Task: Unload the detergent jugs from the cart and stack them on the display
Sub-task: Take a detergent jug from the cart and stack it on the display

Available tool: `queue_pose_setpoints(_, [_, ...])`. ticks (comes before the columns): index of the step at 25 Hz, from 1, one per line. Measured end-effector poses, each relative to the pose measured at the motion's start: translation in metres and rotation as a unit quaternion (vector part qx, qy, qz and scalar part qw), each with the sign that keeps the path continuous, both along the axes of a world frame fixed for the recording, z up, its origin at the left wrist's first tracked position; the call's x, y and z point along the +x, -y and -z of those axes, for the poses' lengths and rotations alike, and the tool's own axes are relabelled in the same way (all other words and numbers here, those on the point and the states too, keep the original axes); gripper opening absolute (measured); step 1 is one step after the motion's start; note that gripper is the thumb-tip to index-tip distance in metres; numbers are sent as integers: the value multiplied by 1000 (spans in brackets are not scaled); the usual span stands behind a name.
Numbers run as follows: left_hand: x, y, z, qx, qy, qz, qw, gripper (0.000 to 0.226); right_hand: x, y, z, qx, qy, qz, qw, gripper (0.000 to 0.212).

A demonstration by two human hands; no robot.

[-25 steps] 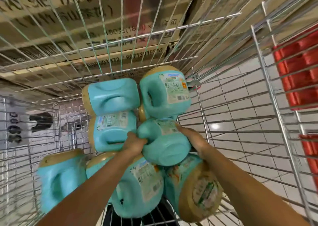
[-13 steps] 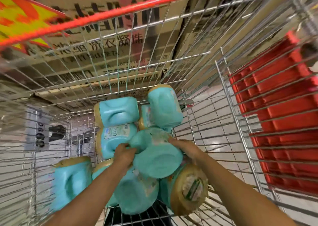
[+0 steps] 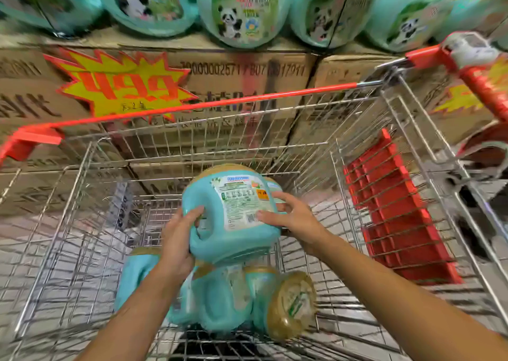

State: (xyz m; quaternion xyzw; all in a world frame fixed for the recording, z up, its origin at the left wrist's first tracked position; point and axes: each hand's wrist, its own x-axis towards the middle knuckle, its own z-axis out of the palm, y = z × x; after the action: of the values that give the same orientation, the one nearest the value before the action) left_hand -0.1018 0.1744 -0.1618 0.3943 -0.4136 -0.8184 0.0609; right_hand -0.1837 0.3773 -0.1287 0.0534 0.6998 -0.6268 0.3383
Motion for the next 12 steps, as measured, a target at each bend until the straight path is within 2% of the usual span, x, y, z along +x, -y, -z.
queue_pose_setpoints(3, [14,7,-44,62,-115,-11,991,26,21,12,-55,-68,-139,21,988,63])
queue_pose_setpoints(5, [26,10,-70,123,-152,-4,981,25,37,22,-88,-103,-204,27,973,65])
queue_pose_setpoints(7, [40,13,-95,146,-182,22,972,24,55,30,-115,-114,-245,37,962,66])
queue_pose_setpoints(10, [56,21,-122,117,-216,38,969,18,78,37,-141,-99,-287,18,953,62])
queue_pose_setpoints(12, [64,26,-132,82,-230,22,969,23,96,45,-147,-9,-347,-2,938,63])
